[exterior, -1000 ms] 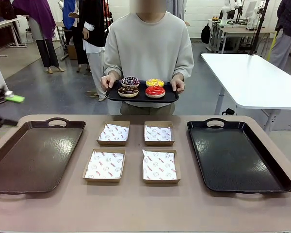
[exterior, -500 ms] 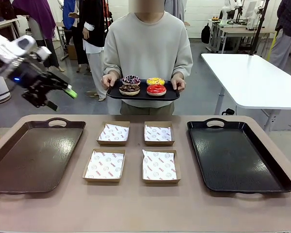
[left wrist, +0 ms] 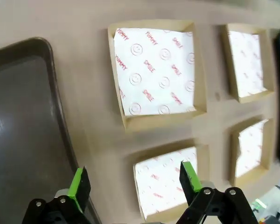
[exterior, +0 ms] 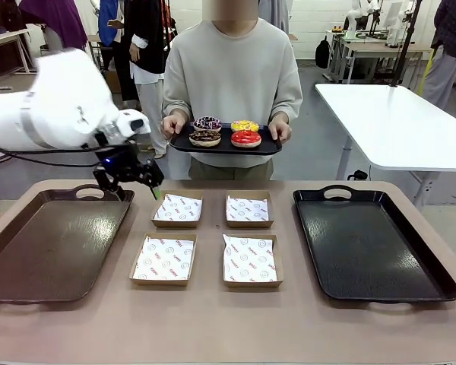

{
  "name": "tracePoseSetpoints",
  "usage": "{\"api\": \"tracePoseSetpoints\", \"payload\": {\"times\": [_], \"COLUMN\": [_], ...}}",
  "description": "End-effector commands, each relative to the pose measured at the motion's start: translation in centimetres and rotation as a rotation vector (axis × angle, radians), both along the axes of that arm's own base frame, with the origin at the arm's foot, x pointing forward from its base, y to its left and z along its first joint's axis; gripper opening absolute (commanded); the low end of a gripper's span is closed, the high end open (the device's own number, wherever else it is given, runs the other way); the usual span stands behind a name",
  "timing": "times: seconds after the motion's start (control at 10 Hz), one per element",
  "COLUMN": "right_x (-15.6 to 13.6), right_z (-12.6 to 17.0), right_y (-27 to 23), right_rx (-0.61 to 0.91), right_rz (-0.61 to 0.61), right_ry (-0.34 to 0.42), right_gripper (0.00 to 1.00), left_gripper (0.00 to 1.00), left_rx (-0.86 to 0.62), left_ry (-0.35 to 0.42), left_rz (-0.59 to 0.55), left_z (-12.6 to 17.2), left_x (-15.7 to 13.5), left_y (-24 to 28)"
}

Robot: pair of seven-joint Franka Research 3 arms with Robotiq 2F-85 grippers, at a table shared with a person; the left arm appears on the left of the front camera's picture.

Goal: Individually package the donuts and arrange them on the tray.
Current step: Pick up one Paper togo box.

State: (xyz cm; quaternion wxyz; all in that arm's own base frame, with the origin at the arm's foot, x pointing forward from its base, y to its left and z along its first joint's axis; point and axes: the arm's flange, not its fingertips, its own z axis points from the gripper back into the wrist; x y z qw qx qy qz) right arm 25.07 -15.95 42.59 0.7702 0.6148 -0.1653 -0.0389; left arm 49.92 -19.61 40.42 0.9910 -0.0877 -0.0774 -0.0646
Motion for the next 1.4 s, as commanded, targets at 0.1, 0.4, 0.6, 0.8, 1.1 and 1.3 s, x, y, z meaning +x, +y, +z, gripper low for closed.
{"api": "tracePoseSetpoints", "payload": {"times": [0.1,0.4,0.6,0.8,1.1,1.3], "right_x": [-0.1,-0.1,-0.1,-0.1,-0.1,-0.1], "right_z": [0.0,0.0,0.0,0.0,0.0,0.0], "right_y": [0.0,0.0,0.0,0.0,0.0,0.0], "right_rx": [0.011,0.011,0.011,0.011,0.011,0.011], "right_rz": [0.002,0.002,0.002,0.002,0.002,0.002], "right_ry": [-0.010,-0.010,-0.010,-0.010,-0.010,-0.010], "right_gripper": [1.00,1.00,1.00,1.00,1.00,1.00], "left_gripper": [1.00,1.00,1.00,1.00,1.00,1.00], "left_rx": [0.130,0.128,0.121,0.121,0.121,0.121], "left_ry": [0.016,0.023,0.023,0.023,0.023,0.023], "left_rz": [-0.028,-0.084,-0.082,-0.082,-0.082,-0.082], "left_z": [-2.1,-4.2,-4.6,-4.6,-4.6,-4.6], "left_x": [3.2,4.7,3.8,3.8,3.8,3.8], "left_y": [-3.3,-4.1,-4.1,-4.1,-4.1,-4.1]}}
